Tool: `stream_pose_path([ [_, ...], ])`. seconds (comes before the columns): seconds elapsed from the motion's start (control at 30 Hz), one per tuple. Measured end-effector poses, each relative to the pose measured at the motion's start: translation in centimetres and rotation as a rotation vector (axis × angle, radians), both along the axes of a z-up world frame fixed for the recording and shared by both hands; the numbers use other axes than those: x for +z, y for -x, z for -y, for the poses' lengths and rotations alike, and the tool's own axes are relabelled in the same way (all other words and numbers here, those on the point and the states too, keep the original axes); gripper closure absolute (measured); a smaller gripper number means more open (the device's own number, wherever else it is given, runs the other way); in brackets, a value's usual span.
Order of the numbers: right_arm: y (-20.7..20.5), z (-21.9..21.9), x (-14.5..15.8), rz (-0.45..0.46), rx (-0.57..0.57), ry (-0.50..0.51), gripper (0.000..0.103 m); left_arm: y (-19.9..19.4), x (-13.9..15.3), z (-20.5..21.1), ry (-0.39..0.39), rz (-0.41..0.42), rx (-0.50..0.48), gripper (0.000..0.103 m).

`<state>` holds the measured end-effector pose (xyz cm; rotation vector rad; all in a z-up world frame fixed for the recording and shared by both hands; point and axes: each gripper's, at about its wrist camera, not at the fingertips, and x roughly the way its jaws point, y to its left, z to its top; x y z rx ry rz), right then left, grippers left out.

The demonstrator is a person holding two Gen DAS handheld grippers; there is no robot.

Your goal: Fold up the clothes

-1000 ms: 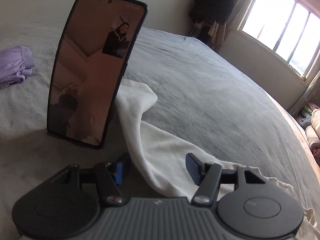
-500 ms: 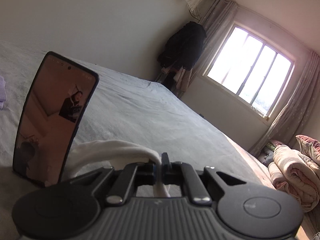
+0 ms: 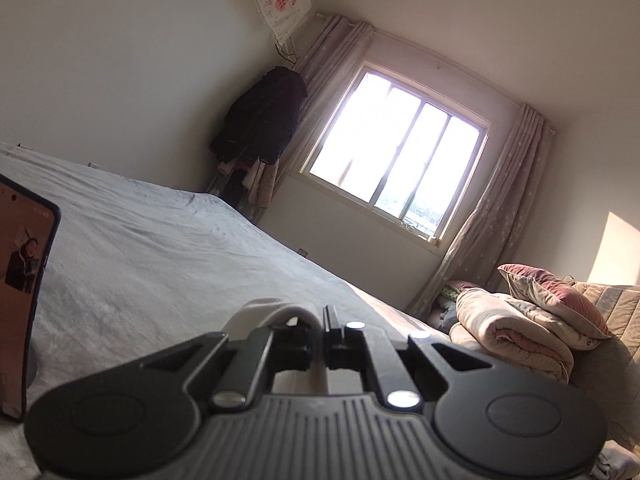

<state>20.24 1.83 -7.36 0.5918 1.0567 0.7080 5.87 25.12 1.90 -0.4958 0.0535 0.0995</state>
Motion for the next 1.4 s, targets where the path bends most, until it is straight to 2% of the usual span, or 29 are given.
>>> stream_pose_path([
  [0.13, 0.5, 0.1, -0.3, 0.009, -0.014, -0.033, 0.103, -1.1, 0.2, 2.1, -0.037, 0.013, -0.077, 0.098],
  [0.2, 0.7, 1.3, 0.1, 0.000, -0.024, -0.089, 0.088, -1.4, 0.4, 3.0, -0.052, 0.024, -0.106, 0.098],
  [0.37, 1.1, 5.7, 1.2, -0.009, -0.088, -0.196, 0.088, -2.0, 0.4, 5.4, -0.043, 0.029, -0.188, 0.098],
  [0.6, 1.3, 13.5, 2.2, -0.008, -0.223, -0.178, 0.087, -3.5, -0.6, 9.9, -0.080, -0.014, -0.303, 0.098],
  [0.67, 1.6, 15.5, 2.5, 0.001, -0.258, -0.172, 0.084, -4.0, -1.3, 11.2, -0.082, -0.042, -0.334, 0.098],
  [0.77, 2.3, 18.0, 3.0, 0.027, -0.301, -0.149, 0.071, -4.7, -2.5, 13.1, -0.085, -0.093, -0.393, 0.098],
  [0.9, 2.9, 19.9, 3.7, 0.056, -0.319, -0.102, 0.071, -5.3, -4.4, 15.1, -0.111, -0.189, -0.483, 0.097],
  [1.0, 3.4, 20.2, 4.3, 0.087, -0.303, -0.060, 0.071, -5.9, -6.4, 15.9, -0.149, -0.327, -0.571, 0.096],
  [1.03, 3.5, 20.0, 4.5, 0.098, -0.294, -0.048, 0.071, -6.1, -7.0, 16.0, -0.158, -0.375, -0.598, 0.094],
  [1.1, 3.6, 19.8, 4.9, 0.119, -0.277, -0.024, 0.069, -6.5, -8.0, 16.1, -0.168, -0.468, -0.655, 0.083],
  [1.17, 3.9, 18.9, 5.3, 0.143, -0.254, -0.006, 0.066, -5.9, -8.3, 15.6, -0.184, -0.499, -0.684, 0.076],
  [1.27, 4.0, 16.9, 5.8, 0.184, -0.198, 0.031, 0.063, -4.0, -7.3, 14.2, -0.216, -0.467, -0.705, 0.057],
  [1.4, 4.4, 13.8, 6.5, 0.265, -0.107, 0.123, 0.059, -1.3, -5.4, 11.0, -0.236, -0.372, -0.747, 0.054],
])
